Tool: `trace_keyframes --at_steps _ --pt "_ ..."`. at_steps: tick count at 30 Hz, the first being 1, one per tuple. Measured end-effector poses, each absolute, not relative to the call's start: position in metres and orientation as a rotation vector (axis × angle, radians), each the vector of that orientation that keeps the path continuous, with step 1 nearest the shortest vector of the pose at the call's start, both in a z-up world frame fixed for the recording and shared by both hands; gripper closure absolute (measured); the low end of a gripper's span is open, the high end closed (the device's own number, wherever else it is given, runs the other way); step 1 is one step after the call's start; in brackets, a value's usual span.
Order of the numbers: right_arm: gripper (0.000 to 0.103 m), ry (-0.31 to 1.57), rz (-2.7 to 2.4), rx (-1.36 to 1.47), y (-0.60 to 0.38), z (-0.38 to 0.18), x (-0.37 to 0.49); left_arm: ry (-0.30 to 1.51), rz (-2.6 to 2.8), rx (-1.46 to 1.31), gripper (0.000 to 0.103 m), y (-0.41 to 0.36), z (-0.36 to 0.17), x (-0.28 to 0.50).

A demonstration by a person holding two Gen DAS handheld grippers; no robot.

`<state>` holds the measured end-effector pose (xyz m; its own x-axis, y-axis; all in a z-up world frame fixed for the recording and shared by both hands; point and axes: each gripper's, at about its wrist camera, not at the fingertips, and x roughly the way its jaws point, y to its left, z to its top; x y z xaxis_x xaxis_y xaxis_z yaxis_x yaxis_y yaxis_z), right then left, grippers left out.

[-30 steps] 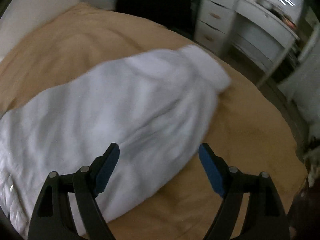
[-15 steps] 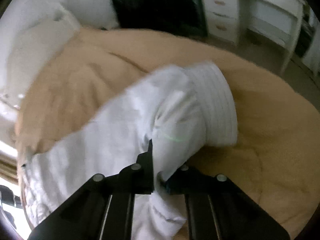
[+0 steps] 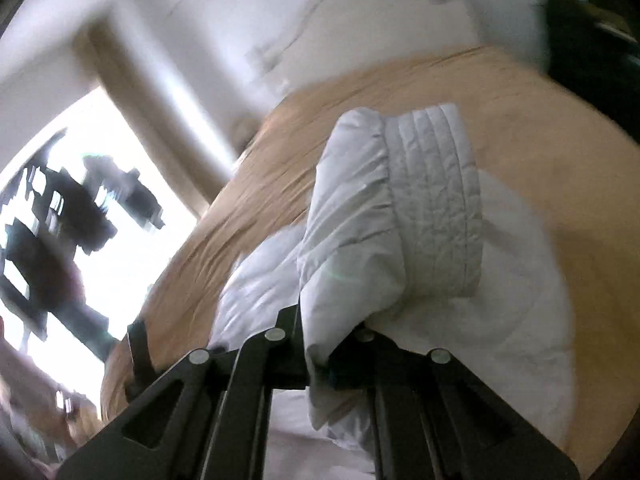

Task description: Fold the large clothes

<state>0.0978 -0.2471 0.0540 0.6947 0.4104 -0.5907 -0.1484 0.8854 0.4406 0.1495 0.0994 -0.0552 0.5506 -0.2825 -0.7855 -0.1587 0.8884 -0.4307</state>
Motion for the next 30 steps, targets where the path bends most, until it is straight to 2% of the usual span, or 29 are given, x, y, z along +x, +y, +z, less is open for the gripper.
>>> trace_keyframes --at_steps 6,12,14,16,18,24,30 --pt "0.097 0.923 0.366 0.222 -0.121 -0.034 0.131 0.921 -0.005 -0.463 0.007 0.134 -0.034 0.139" --pt "0.081 1.03 0.323 0.096 -0.099 -0.099 0.148 0.925 -0.031 -0.409 0.007 0.122 -0.033 0.144" --pt "0.066 1.047 0.374 0.163 -0.111 -0.086 0.143 0.923 -0.051 -0.397 0.007 0.115 -0.032 0.144" --pt "0.041 1.056 0.408 0.265 -0.128 -0.069 0.135 0.916 -0.085 -0.369 0.007 0.1 -0.026 0.144" --pt "0.025 1.004 0.418 0.342 -0.148 -0.047 0.122 0.906 -0.122 -0.346 0.007 0.084 -0.02 0.143" --pt "0.025 0.867 0.344 0.397 -0.215 0.012 0.063 0.918 -0.297 -0.344 0.006 0.025 -0.009 0.134" --pt "0.025 0.846 0.126 0.491 -0.299 0.009 0.025 0.967 -0.411 -0.194 0.006 -0.059 -0.029 0.134"
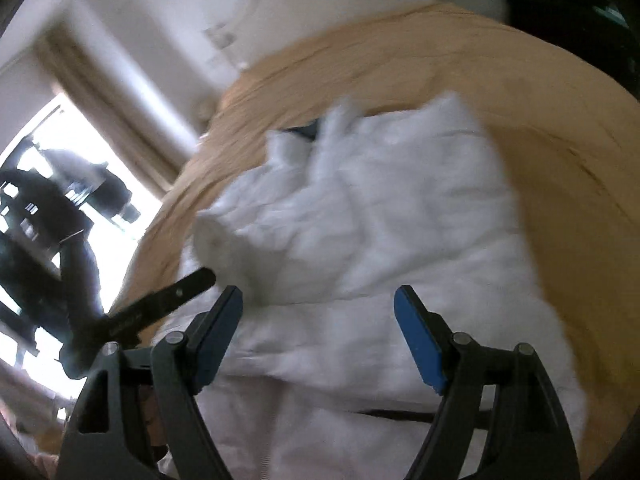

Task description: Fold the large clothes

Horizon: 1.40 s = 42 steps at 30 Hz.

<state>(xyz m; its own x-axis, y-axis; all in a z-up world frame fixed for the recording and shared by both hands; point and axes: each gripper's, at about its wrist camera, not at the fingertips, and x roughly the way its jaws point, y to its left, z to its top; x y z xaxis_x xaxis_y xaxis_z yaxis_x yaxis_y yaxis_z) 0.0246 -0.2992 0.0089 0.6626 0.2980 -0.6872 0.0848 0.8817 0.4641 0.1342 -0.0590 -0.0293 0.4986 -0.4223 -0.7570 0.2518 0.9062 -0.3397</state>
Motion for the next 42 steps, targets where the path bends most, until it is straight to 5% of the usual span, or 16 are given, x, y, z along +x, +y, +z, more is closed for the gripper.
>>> trace_keyframes --at_steps 4,7,8,15,23,31,37,42 --pt "0.025 0.874 0.059 0.524 -0.323 -0.005 0.014 0.953 -0.324 -0.137 0.012 -0.073 -0.045 0.146" --pt "0.025 0.881 0.021 0.486 -0.331 -0.007 0.006 1.03 -0.235 -0.171 0.08 -0.056 -0.066 0.165" --pt "0.026 0.882 0.006 0.47 -0.332 -0.007 0.005 1.05 -0.221 -0.24 0.085 -0.04 -0.072 0.172" --pt "0.046 0.86 -0.009 0.348 -0.295 0.002 0.026 1.031 -0.196 -0.575 0.089 0.06 -0.059 0.161" --pt "0.051 1.047 -0.039 0.209 -0.252 -0.063 0.074 1.128 -0.278 -0.799 0.083 0.111 -0.098 0.16" --pt "0.051 1.047 -0.055 0.145 -0.246 -0.081 0.075 1.004 -0.041 -0.625 0.085 0.163 -0.034 0.137" --pt "0.05 1.045 -0.073 0.13 -0.243 -0.078 0.075 0.947 -0.274 -0.509 0.085 0.084 -0.003 0.146" --pt "0.05 1.056 -0.089 0.175 -0.25 -0.064 0.074 1.033 -0.271 -0.183 0.08 0.012 -0.037 0.173"
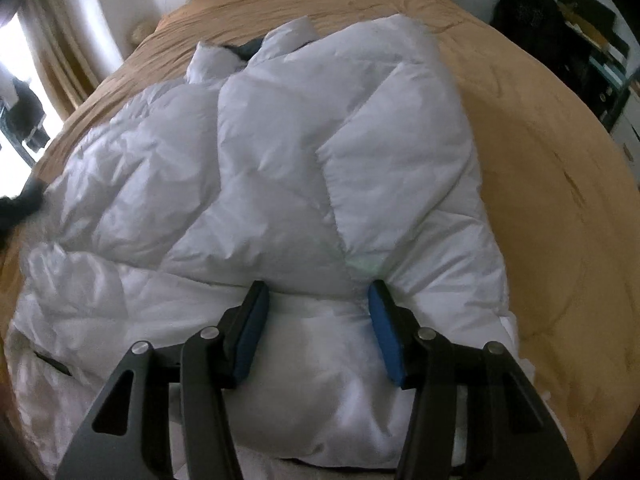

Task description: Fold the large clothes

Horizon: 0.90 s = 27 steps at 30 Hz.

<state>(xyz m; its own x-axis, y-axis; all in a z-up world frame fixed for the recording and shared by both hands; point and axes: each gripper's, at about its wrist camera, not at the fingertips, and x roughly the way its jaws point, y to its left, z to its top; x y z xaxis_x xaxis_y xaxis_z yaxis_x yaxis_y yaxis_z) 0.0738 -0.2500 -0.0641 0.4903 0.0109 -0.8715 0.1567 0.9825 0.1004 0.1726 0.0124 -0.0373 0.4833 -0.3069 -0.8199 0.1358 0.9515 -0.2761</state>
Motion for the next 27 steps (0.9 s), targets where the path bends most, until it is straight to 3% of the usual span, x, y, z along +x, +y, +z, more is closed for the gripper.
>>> trace_keyframes --at_steps 3,7,14,18,21,27 --pt "0.049 1.012 -0.07 0.282 -0.266 -0.036 0.086 1.107 -0.287 -0.209 0.081 0.014 -0.074 0.179" --pt "0.05 1.001 -0.122 0.234 -0.28 -0.016 0.143 1.101 -0.296 -0.19 0.081 0.016 -0.073 0.171" --pt "0.049 1.186 -0.186 0.316 -0.32 -0.075 0.253 1.108 -0.337 -0.211 0.082 0.017 -0.081 0.18" --pt "0.049 1.191 -0.213 0.399 -0.335 -0.077 0.28 1.111 -0.349 -0.235 0.082 0.019 -0.084 0.18" --pt "0.051 1.133 -0.22 0.445 -0.339 -0.06 0.271 1.122 -0.342 -0.248 0.082 0.022 -0.084 0.18" --pt "0.051 1.048 -0.112 0.188 -0.288 -0.013 0.176 1.122 -0.339 -0.246 0.082 0.022 -0.084 0.179"
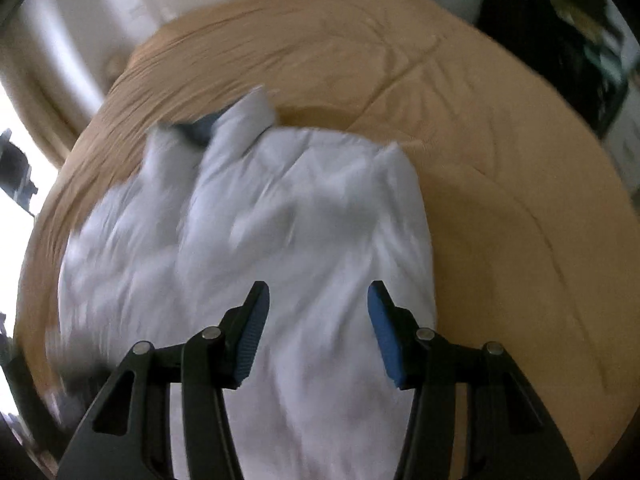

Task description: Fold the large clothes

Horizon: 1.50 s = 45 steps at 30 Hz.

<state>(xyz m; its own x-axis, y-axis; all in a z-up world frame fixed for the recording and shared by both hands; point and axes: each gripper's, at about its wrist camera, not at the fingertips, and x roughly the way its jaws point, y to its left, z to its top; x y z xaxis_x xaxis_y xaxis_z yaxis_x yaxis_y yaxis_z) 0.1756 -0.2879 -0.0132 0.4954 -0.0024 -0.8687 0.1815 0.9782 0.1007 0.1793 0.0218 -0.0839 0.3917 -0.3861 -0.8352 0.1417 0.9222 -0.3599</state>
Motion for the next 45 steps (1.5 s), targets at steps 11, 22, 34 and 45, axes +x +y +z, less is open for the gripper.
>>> trace_keyframes --at_steps 11,22,34,45 --pt "0.049 1.133 -0.105 0.12 -0.299 -0.086 0.09 1.165 -0.273 -0.35 0.095 0.043 -0.077 0.186" --pt "0.047 1.1 -0.143 0.116 -0.292 -0.089 0.082 1.063 -0.177 -0.041 0.086 0.008 -0.056 0.221" --pt "0.043 1.092 -0.17 0.121 -0.289 -0.089 0.086 1.012 -0.237 -0.105 0.099 0.012 -0.033 0.28" --pt "0.019 1.05 -0.195 0.186 -0.322 -0.045 0.088 1.063 -0.259 -0.153 0.095 0.035 -0.023 0.252"
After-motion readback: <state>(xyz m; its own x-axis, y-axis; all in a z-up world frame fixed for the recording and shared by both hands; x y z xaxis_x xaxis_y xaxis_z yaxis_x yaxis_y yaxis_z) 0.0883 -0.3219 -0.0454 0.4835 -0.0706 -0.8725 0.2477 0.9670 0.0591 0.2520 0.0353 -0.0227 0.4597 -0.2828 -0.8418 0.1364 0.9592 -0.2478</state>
